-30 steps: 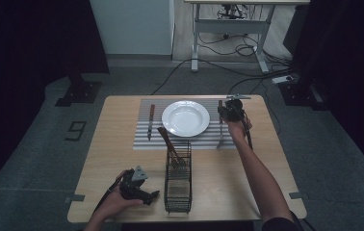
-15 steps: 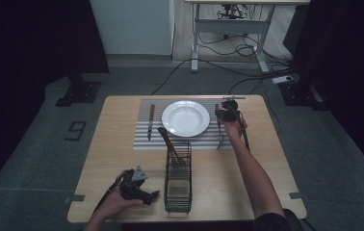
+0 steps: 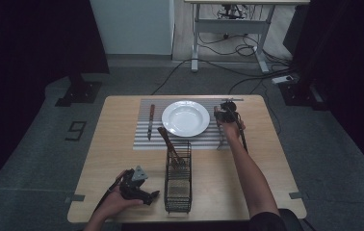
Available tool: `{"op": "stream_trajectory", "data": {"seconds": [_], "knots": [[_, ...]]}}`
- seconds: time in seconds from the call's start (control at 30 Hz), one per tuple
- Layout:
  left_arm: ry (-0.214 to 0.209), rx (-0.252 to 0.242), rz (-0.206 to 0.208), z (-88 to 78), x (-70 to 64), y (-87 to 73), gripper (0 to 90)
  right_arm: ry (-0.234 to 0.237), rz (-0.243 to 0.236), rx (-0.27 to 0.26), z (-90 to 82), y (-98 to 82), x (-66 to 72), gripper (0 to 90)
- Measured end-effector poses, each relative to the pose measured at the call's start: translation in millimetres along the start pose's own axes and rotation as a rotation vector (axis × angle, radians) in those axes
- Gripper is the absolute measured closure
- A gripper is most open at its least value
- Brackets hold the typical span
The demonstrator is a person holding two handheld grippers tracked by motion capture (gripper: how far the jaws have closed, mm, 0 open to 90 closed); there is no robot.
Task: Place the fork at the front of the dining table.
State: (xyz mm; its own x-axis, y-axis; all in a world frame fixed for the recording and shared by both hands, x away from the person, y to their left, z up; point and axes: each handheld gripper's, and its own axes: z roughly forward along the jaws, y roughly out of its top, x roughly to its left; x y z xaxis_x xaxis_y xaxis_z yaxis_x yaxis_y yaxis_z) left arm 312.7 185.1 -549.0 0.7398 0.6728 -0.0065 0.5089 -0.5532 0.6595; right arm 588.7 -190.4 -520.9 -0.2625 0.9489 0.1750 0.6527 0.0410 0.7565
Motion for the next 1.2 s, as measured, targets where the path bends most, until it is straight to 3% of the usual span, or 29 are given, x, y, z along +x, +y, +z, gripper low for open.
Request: {"op": "stream_trajectory", "data": {"seconds": [0.27, 0.87, 0.97, 1.03, 1.2], "knots": [[0.001, 0.000, 0.000, 0.0, -0.1, -0.1, 0.0, -0.017, -0.006, 0.013, 6.3, -3.6, 0.6, 77.4], [0.002, 0.000, -0.002, -0.2, -0.5, -0.3, 0.0, -0.068, -0.089, 0.070, 19.7, -13.9, 2.6, 75.2], [0.002, 0.000, -0.003, -0.3, -0.7, -0.4, 0.0, -0.057, -0.099, 0.069, 17.7, -12.8, 3.4, 68.8], [0.002, 0.000, -0.003, -0.4, -0.8, -0.5, 0.0, -0.018, -0.081, 0.059, 13.3, -10.3, 3.1, 63.6], [0.002, 0.000, -0.002, -0.5, -0.8, -0.4, 0.0, 0.017, -0.072, 0.040, -11.0, -4.1, 5.7, 55.0]]}}
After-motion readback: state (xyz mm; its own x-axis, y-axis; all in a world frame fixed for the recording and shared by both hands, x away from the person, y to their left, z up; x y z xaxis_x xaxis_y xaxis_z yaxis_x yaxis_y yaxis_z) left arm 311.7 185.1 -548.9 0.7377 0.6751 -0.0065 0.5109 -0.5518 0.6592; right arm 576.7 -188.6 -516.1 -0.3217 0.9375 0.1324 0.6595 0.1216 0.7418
